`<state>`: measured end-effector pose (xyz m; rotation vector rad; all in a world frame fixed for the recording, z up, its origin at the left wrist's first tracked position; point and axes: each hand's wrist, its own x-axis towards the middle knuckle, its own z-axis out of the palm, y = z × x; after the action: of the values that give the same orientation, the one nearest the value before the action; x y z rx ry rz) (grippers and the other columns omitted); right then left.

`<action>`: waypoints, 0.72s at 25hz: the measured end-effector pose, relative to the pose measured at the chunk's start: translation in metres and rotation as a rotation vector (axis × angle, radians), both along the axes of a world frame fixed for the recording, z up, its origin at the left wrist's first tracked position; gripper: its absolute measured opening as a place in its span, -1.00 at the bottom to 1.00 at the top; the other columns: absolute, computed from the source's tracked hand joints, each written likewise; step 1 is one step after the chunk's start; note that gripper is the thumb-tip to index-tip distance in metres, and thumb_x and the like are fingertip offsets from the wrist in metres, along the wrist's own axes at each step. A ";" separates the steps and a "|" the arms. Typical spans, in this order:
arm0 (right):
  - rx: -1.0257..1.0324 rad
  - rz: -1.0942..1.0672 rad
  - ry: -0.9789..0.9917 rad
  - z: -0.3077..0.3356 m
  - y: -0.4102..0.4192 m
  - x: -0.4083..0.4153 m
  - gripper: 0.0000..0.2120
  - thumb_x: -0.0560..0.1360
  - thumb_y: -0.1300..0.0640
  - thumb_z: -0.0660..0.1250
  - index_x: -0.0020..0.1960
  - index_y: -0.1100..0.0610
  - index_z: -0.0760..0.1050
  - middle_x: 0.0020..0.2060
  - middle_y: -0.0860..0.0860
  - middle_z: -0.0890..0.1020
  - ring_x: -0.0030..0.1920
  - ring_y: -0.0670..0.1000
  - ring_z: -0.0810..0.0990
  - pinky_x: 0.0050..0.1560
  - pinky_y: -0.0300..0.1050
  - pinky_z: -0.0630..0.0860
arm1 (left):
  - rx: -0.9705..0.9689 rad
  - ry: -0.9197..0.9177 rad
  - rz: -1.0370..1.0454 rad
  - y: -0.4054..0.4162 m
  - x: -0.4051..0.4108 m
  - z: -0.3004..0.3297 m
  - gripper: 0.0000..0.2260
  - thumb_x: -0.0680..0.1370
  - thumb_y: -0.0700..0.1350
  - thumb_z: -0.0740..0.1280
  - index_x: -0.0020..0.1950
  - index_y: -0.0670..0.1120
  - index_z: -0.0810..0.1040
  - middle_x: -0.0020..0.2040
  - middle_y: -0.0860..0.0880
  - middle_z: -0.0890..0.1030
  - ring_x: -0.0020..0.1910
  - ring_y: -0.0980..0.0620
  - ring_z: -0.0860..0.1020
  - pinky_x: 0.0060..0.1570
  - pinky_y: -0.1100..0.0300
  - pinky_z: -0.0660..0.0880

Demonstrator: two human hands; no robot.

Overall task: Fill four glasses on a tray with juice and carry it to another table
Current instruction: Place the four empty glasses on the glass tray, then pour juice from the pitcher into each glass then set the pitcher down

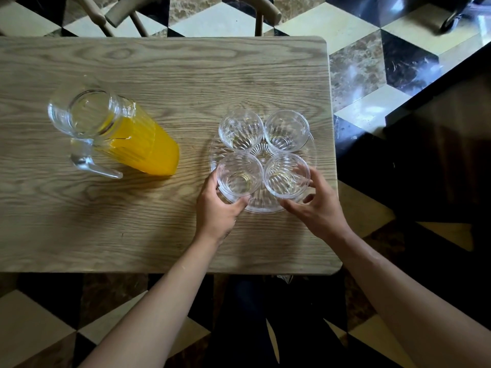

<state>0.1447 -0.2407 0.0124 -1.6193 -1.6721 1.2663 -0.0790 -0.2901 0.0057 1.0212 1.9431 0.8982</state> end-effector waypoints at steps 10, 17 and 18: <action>0.025 -0.011 -0.050 0.002 -0.002 0.001 -0.11 0.33 0.12 0.65 0.55 0.07 0.30 0.38 0.02 0.50 0.22 -0.08 0.54 -0.12 -0.39 0.51 | 0.010 0.051 0.004 -0.007 0.002 0.008 -0.09 0.38 -0.07 0.67 0.65 -0.06 0.31 0.58 0.00 0.44 0.53 0.03 0.43 0.49 -0.10 0.42; -0.013 -0.003 -0.104 0.019 -0.027 0.018 0.00 0.33 0.07 0.66 0.61 0.10 0.18 0.51 0.05 0.35 0.37 0.00 0.44 0.28 -0.06 0.53 | -0.010 0.096 0.001 -0.038 0.001 0.031 -0.07 0.35 0.02 0.65 0.63 -0.09 0.30 0.53 -0.07 0.44 0.44 0.06 0.45 0.43 -0.06 0.47; -0.024 -0.007 -0.098 0.021 -0.033 0.021 0.01 0.33 0.07 0.65 0.61 0.10 0.17 0.52 0.06 0.34 0.38 0.01 0.44 0.31 -0.01 0.52 | -0.017 0.095 0.006 -0.045 0.003 0.034 -0.08 0.37 0.02 0.64 0.64 -0.09 0.29 0.53 -0.09 0.44 0.46 0.02 0.45 0.43 -0.08 0.46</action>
<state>0.1656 -0.2735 0.0334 -1.7254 -1.7144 1.2256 -0.0763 -0.3348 0.0395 1.0663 2.0297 0.8485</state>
